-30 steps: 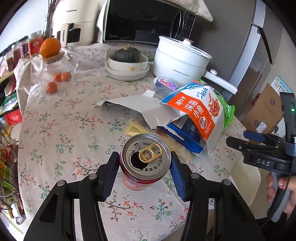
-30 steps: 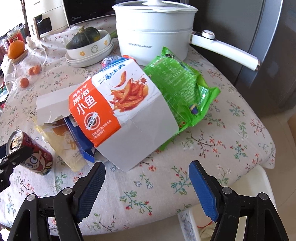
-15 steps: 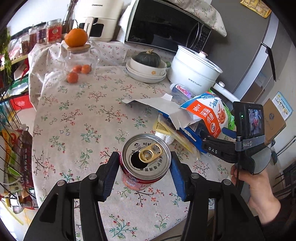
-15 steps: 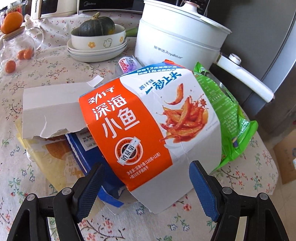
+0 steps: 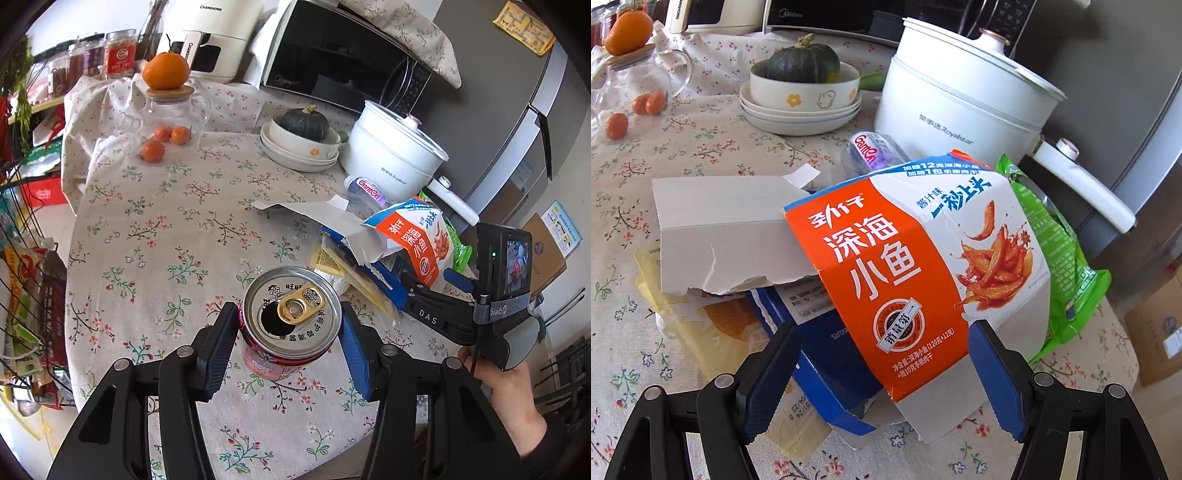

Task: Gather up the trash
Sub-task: 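Grasp the orange-and-white snack box with the right tool while the left tool holds the can, then carry the snack box into the white bin and open the right tool while the left carries the can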

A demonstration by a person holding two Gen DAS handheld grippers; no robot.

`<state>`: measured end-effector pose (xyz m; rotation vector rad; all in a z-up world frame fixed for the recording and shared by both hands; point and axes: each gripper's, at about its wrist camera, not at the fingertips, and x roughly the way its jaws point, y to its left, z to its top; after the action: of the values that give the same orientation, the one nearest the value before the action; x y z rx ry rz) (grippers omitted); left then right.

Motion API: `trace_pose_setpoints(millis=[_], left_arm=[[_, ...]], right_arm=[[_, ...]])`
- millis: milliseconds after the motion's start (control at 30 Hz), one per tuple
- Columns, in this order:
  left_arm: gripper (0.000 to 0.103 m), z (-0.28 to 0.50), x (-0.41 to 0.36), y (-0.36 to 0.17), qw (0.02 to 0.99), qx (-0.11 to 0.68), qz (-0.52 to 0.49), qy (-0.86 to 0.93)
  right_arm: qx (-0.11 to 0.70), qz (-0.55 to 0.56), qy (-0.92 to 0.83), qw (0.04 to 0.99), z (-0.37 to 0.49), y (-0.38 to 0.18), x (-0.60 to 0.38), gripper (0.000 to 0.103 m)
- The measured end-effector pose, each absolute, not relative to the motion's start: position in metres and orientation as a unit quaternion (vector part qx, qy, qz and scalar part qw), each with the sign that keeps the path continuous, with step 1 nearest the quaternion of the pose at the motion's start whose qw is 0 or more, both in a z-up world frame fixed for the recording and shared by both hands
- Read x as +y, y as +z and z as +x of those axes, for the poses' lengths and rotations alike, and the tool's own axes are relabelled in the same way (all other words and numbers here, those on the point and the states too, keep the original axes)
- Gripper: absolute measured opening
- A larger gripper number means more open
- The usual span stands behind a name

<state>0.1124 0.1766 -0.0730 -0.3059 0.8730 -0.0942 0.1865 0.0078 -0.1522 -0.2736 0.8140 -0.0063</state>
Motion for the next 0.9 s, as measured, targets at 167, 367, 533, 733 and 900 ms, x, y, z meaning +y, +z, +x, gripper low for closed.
trace_pose_setpoints(millis=[167,367,533,733,900], left_arm=[[0.057,0.113,0.177,-0.071,0.895,0.418,-0.147,-0.046],[0.057,0.113,0.176,-0.074,0.893,0.424,-0.143,-0.043],[0.057,0.116,0.174,-0.076,0.893,0.426,-0.136,-0.042],[0.057,0.117,0.168,-0.074,0.895,0.424,-0.131,-0.047],[0.057,0.116,0.159,-0.07,0.897,0.419,-0.128,-0.054]], right_arm=[[0.406,-0.106,-0.003,0.908,0.183,-0.153,-0.002,0.078],[0.393,-0.14,-0.013,0.909,0.192,-0.159,0.011,0.077],[0.368,-0.192,-0.048,0.909,0.201,-0.161,0.015,0.069],[0.352,-0.231,-0.076,0.904,0.207,-0.164,0.006,0.03],[0.324,-0.214,-0.081,0.918,0.195,-0.132,-0.013,0.01]])
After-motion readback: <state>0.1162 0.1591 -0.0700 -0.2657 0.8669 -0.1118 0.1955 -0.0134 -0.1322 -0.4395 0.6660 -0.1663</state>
